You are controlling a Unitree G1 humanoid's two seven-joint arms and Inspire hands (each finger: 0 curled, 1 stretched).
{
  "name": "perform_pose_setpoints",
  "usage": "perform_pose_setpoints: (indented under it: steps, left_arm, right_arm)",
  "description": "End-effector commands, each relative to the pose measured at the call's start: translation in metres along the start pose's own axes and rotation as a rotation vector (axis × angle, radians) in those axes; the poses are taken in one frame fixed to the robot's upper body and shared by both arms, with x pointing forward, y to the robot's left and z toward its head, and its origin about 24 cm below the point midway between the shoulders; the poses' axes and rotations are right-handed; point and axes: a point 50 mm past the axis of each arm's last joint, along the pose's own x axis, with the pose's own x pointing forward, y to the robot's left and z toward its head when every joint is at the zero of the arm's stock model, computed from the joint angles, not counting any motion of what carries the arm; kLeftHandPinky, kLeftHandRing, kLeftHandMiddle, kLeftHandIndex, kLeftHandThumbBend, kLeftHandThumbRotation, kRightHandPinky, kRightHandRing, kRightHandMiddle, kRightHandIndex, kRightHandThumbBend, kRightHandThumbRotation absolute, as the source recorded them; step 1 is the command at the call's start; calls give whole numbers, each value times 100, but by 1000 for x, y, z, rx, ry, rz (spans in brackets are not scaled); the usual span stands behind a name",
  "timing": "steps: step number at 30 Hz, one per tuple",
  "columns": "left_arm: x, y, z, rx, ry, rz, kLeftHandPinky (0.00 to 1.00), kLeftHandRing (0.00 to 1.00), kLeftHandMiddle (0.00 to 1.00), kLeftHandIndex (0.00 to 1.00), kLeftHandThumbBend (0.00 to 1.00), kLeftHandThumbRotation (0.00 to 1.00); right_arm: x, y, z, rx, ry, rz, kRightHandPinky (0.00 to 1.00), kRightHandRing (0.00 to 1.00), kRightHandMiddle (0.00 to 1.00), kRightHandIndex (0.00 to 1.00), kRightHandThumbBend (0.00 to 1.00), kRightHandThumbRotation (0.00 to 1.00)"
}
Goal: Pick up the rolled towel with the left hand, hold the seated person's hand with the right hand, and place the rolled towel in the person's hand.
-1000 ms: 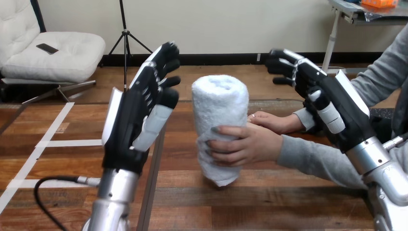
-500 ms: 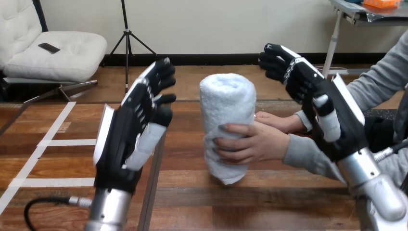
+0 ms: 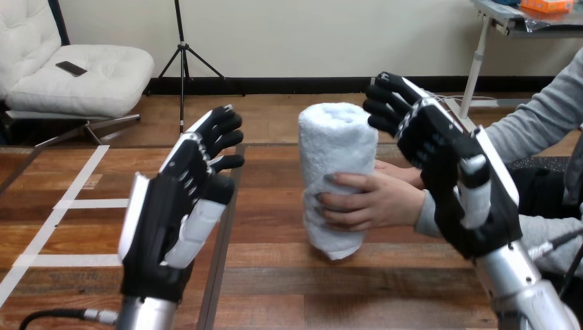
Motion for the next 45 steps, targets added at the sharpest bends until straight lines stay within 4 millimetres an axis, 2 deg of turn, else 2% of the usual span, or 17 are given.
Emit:
perform_pose_setpoints:
  steps: [1,17,32,45]
  left_arm:
    - [10,1,27,-9,-169,-17,73,83,84,83,83,83]
    - [4,1,29,-78,-191,-25,74,84,85,84,78,77]
    - [6,2,27,-93,-209,-37,76,84,85,84,78,72]
    - [8,3,27,-74,-215,-36,76,84,85,84,77,74]
  right_arm:
    - [11,11,21,35,-118,38,88,89,89,90,100,100]
    - [2,23,19,101,-102,47,89,89,89,89,100,100]
    - [0,21,18,137,-95,45,89,89,89,90,100,100]
    - [-1,18,19,155,-95,40,89,90,90,90,100,100]
